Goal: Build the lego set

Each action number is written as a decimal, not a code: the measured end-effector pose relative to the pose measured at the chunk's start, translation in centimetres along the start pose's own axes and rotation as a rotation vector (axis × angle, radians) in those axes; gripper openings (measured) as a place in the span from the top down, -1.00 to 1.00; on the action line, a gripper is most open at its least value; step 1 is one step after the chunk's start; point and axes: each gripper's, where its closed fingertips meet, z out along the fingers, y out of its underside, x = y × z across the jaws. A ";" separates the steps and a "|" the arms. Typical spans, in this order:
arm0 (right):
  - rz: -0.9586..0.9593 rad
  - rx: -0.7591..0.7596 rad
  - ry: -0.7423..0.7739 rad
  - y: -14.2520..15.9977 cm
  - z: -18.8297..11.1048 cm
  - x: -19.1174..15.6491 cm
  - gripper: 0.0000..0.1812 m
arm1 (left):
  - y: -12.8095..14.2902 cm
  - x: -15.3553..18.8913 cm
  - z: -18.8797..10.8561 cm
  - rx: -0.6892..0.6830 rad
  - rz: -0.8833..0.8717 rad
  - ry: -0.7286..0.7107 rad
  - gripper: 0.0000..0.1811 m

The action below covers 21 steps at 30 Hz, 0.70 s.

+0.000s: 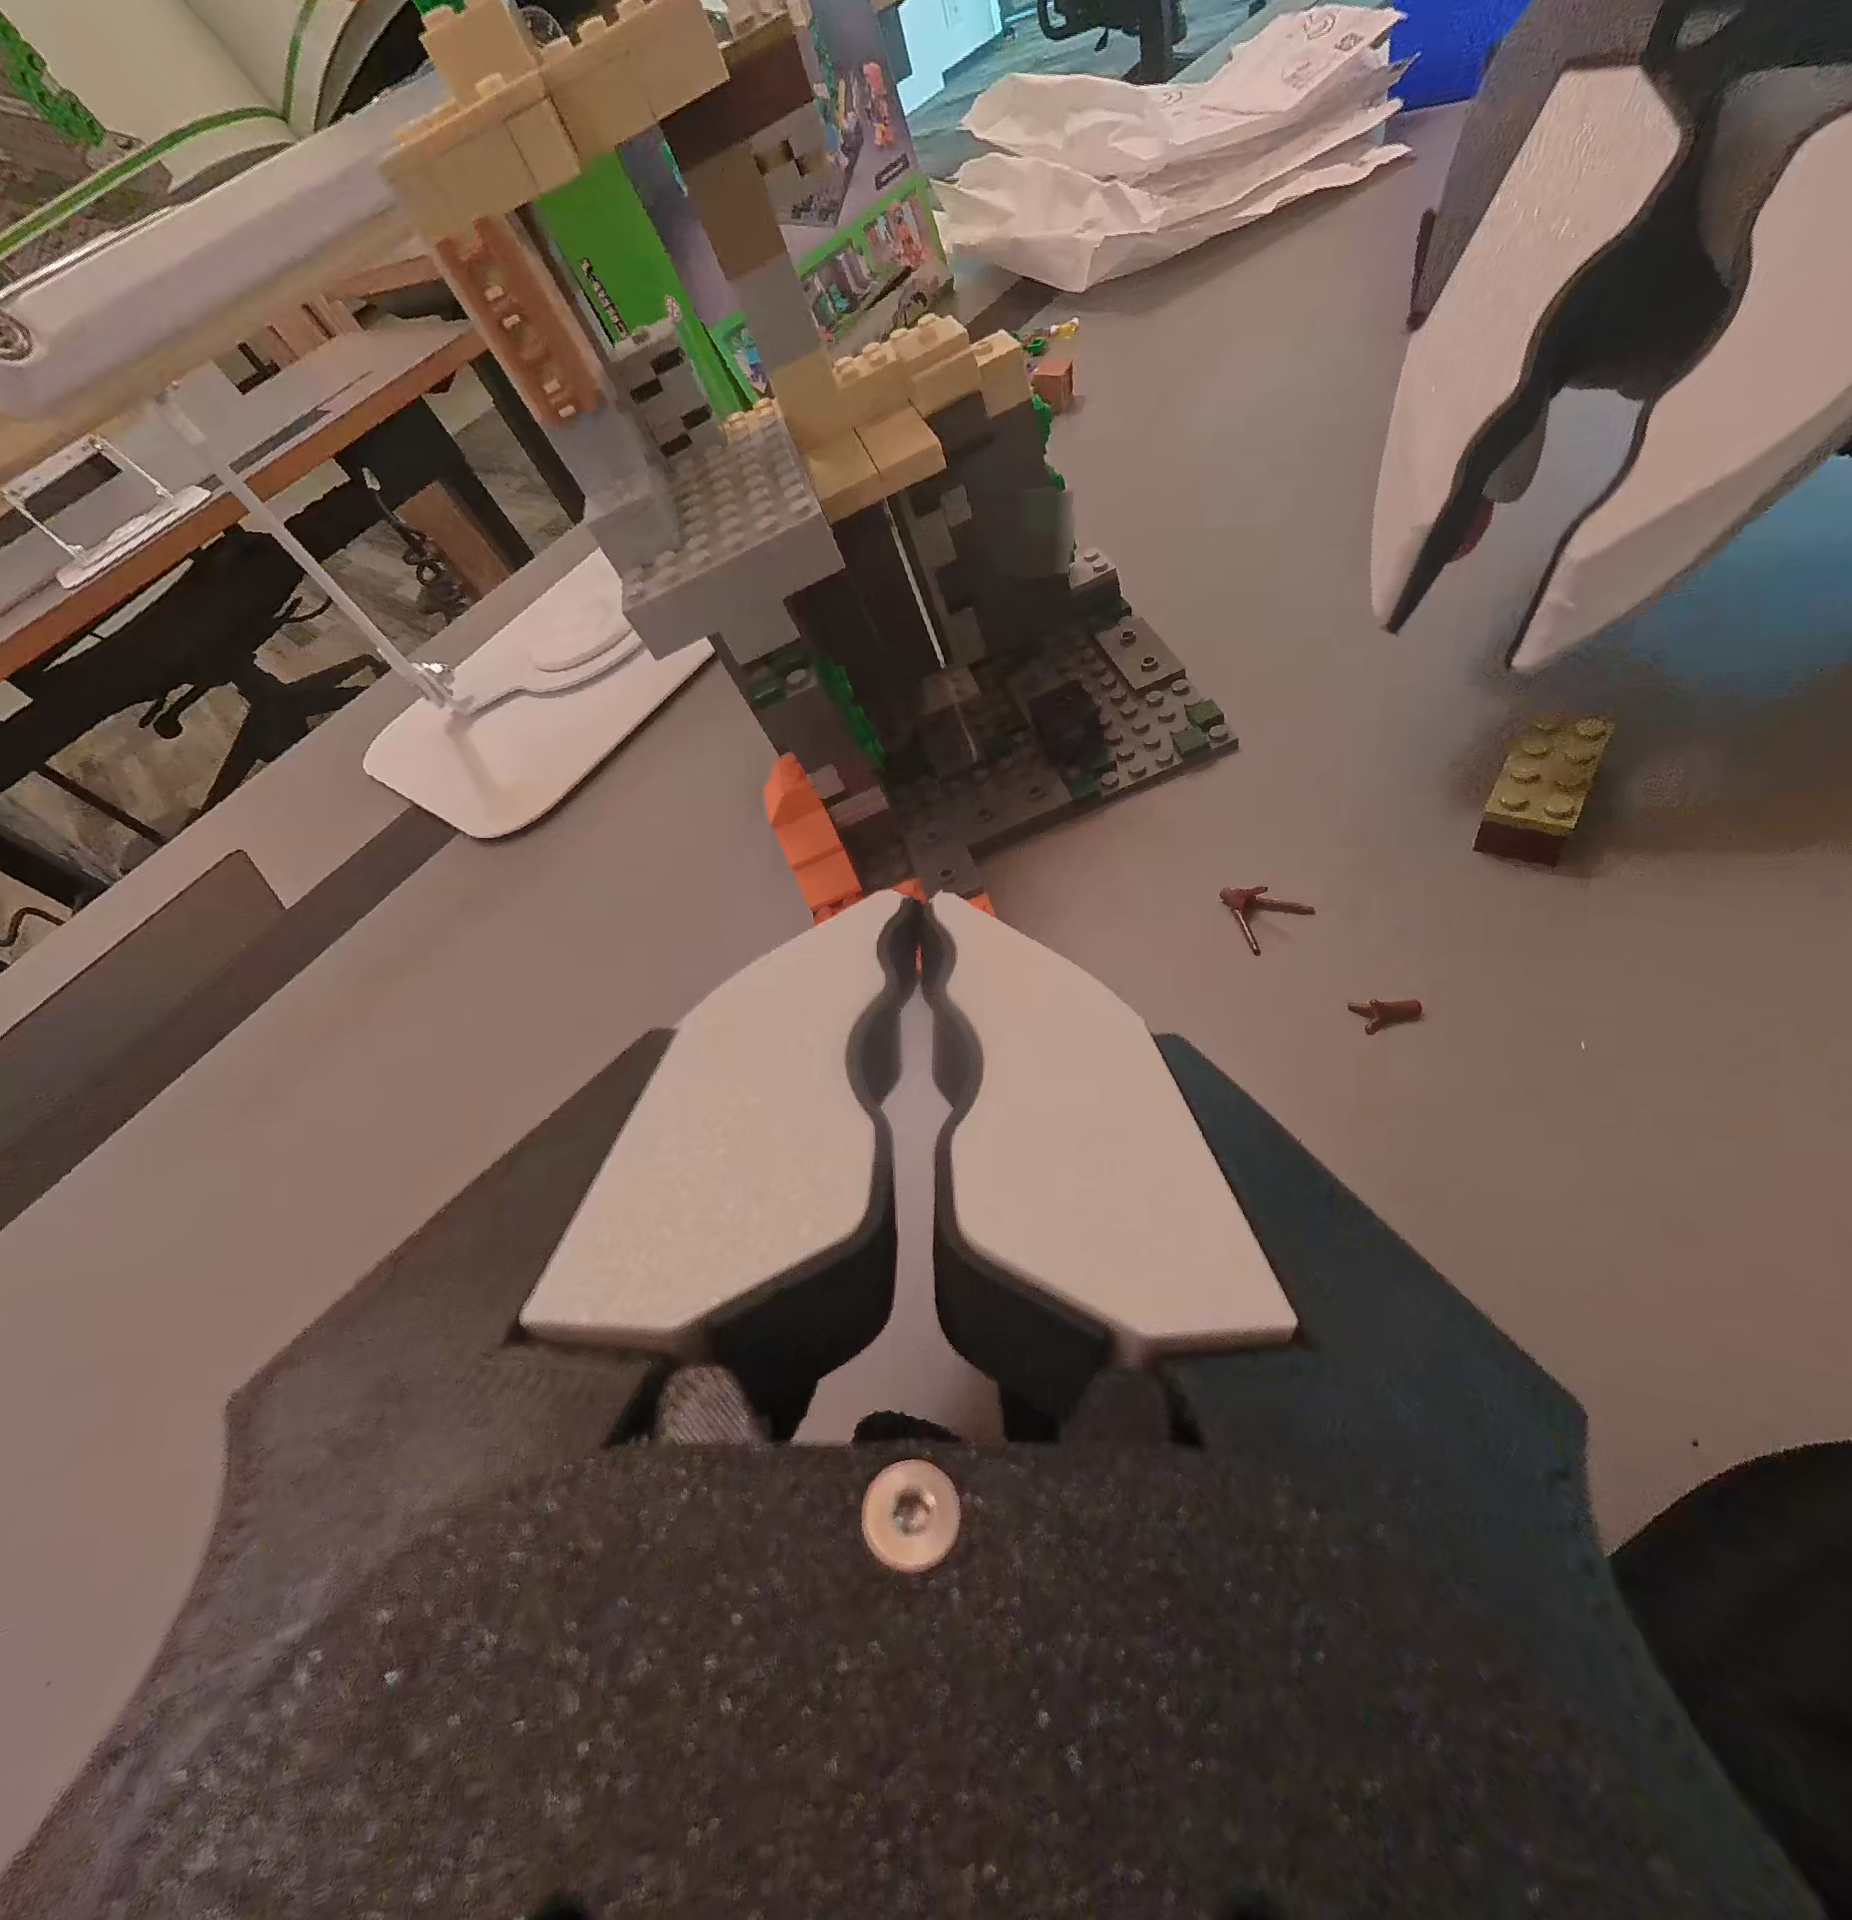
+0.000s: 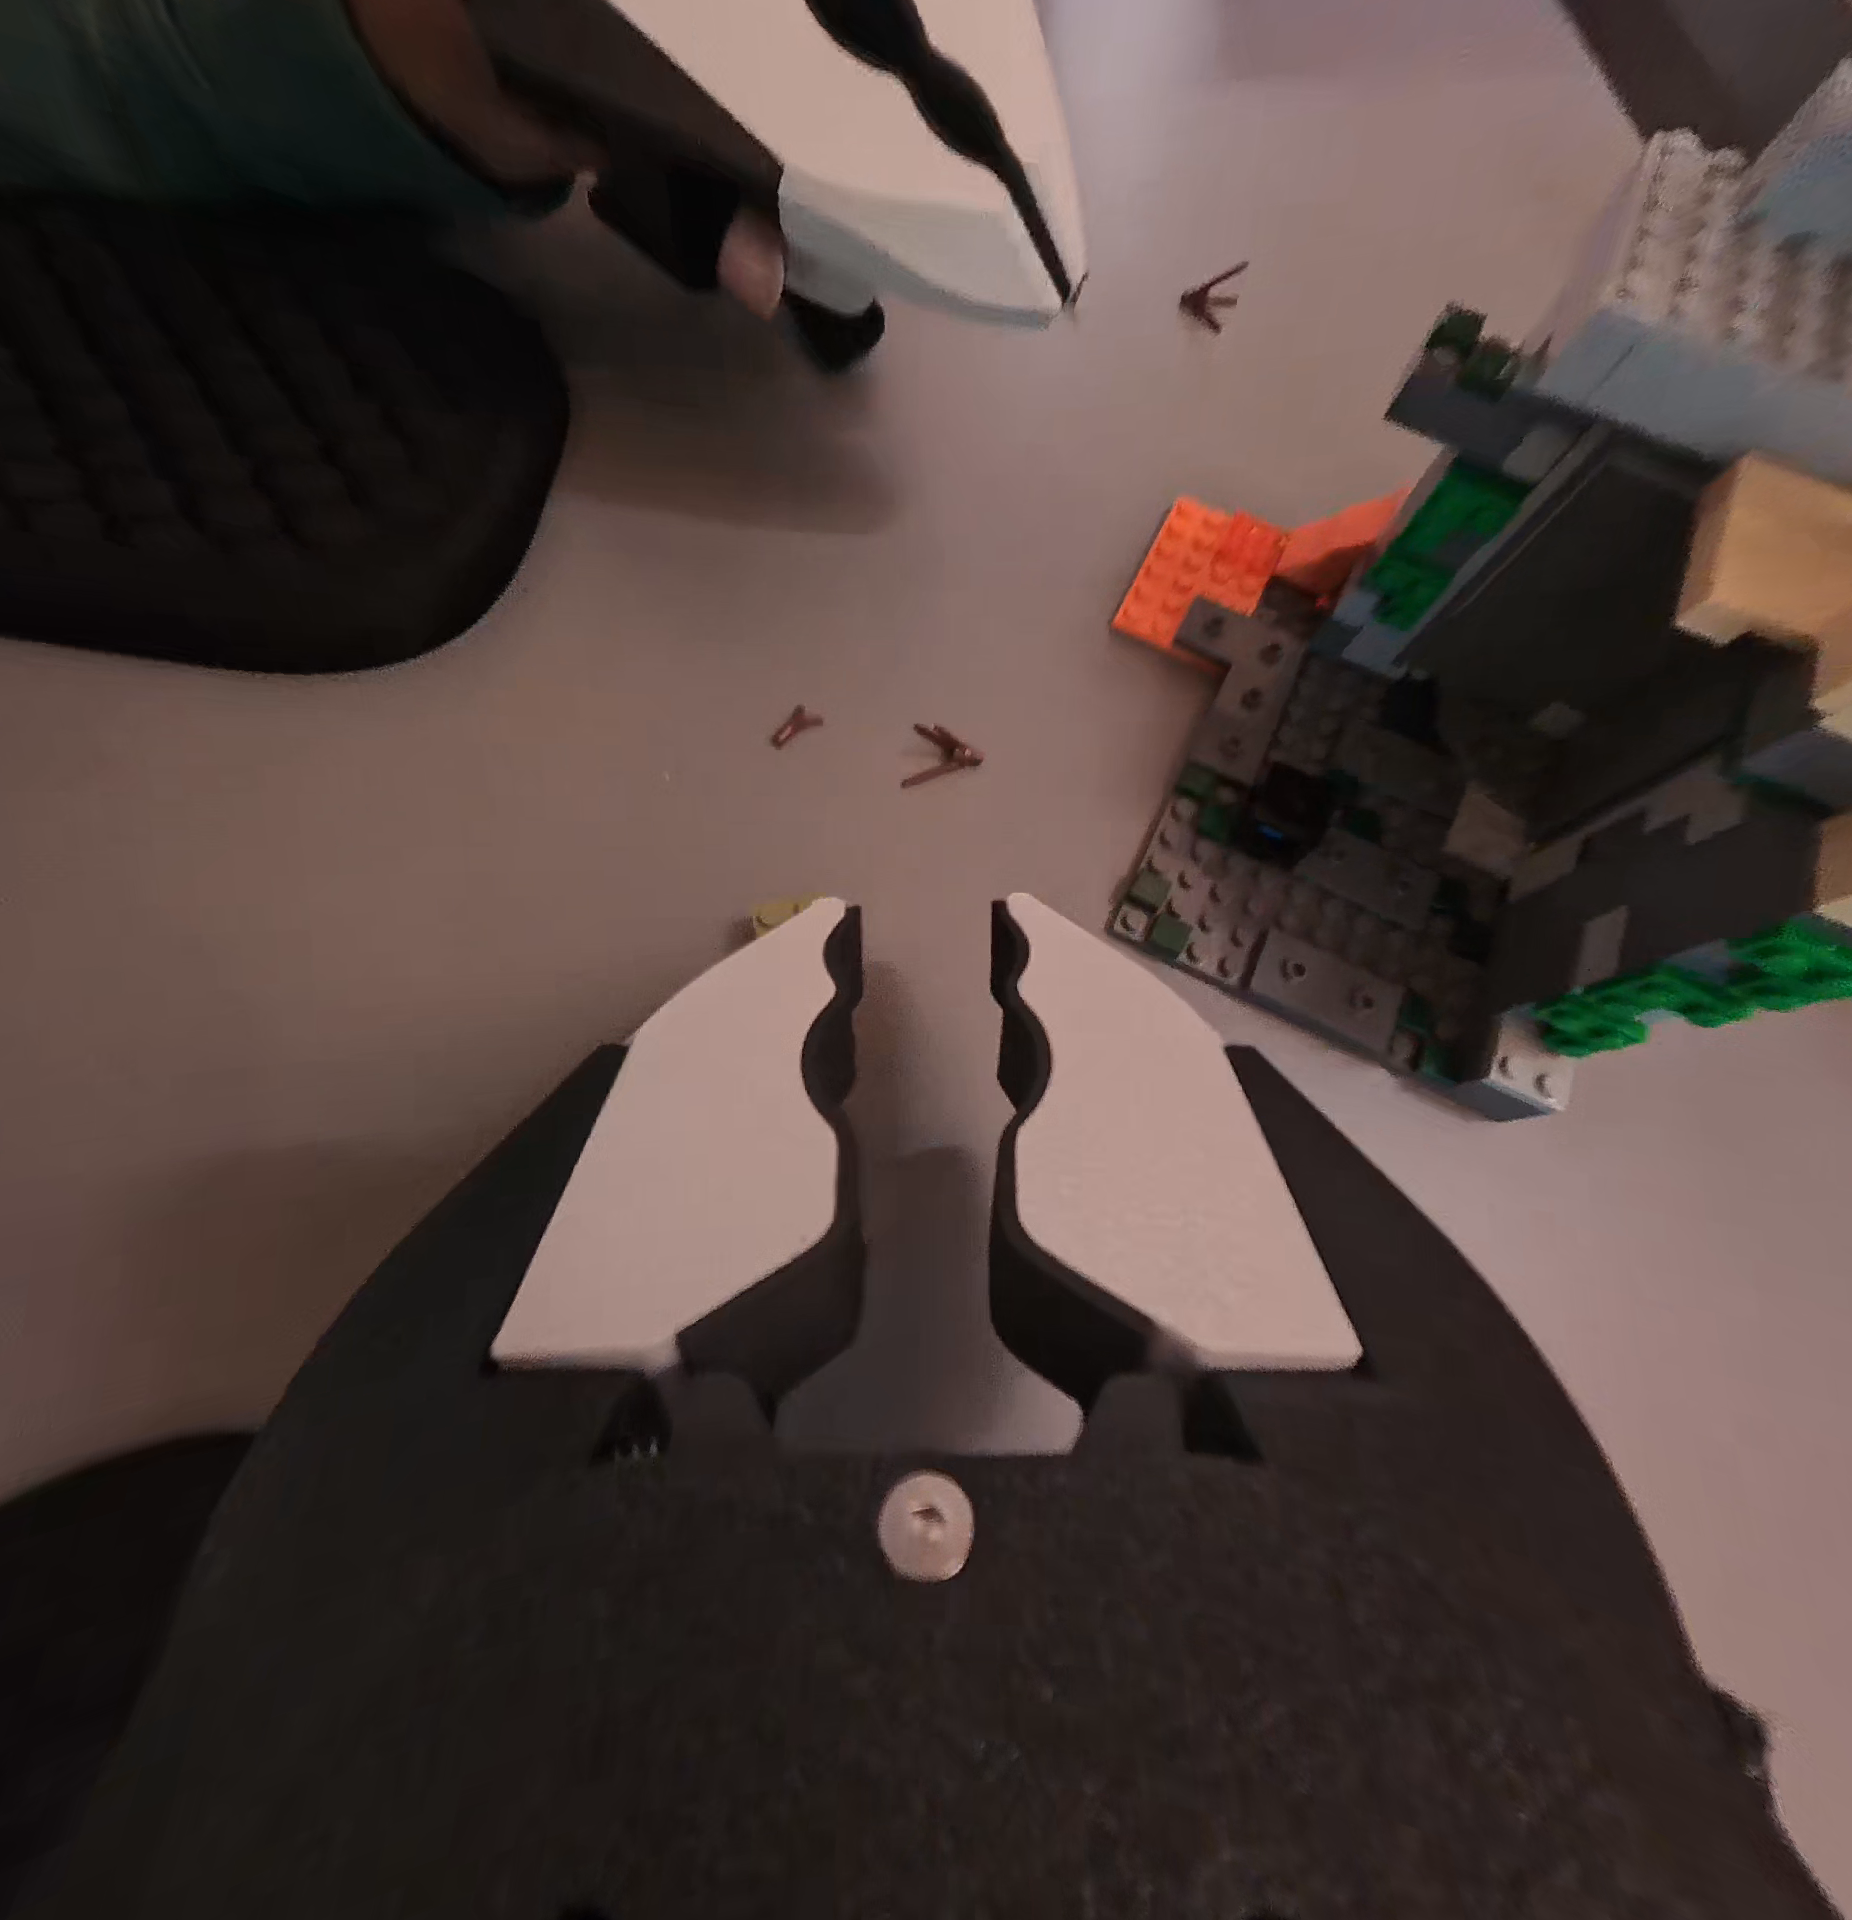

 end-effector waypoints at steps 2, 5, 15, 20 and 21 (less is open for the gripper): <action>0.003 -0.018 -0.021 0.5 0.0 -0.2 0.70 | 0.1 0.1 0.1 -0.001 -0.002 0.003 1.00; -0.007 -0.050 -0.028 1.1 0.0 -0.4 0.65 | 0.3 0.2 0.2 -0.005 -0.003 0.012 1.00; -0.037 -0.093 -0.021 1.8 1.1 -0.8 0.65 | 0.4 1.4 0.4 0.006 -0.014 0.086 1.00; -0.027 -0.086 -0.031 1.7 1.2 -0.9 0.68 | -0.5 1.8 0.1 0.044 -0.086 0.129 1.00; -0.021 -0.083 -0.037 1.7 1.2 -0.9 0.68 | -0.5 1.7 0.0 0.043 -0.091 0.124 1.00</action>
